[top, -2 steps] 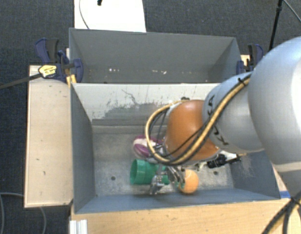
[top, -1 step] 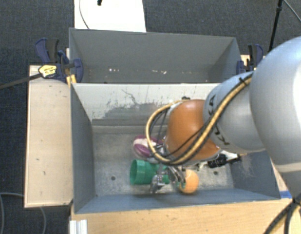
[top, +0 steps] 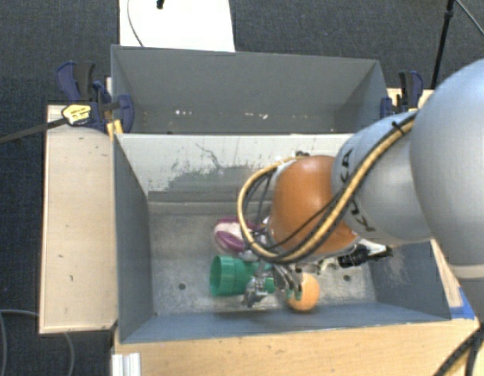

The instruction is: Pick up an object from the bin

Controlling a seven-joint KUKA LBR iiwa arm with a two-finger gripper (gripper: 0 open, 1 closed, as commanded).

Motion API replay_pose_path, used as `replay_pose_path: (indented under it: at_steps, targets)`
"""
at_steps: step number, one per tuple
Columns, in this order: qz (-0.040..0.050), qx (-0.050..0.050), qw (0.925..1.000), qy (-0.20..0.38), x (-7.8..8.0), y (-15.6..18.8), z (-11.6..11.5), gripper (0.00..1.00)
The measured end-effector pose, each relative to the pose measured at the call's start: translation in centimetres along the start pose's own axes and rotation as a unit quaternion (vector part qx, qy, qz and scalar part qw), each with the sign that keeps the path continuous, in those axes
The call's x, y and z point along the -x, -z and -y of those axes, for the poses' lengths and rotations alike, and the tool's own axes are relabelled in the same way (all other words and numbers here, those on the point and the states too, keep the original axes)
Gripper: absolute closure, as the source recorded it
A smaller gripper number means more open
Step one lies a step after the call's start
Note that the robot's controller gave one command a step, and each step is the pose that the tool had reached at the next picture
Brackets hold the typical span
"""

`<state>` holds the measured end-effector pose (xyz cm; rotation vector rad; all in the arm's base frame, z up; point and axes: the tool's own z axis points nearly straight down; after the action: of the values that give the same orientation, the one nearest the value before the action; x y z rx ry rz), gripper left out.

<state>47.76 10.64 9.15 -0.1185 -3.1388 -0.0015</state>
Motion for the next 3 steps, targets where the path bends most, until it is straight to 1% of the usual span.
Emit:
replay_pose_path:
  at_steps: [1, 2, 3]
  targets:
    - [0.0008, 0.0, 1.0, -0.001, 0.0, 1.1, 0.0, 1.0]
    - [-0.001, -0.001, 1.0, -0.001, 0.0, 2.1, 0.0, 1.0]
    - [-0.0018, -0.001, 1.0, -0.001, -0.1, 3.9, 0.1, 1.0]
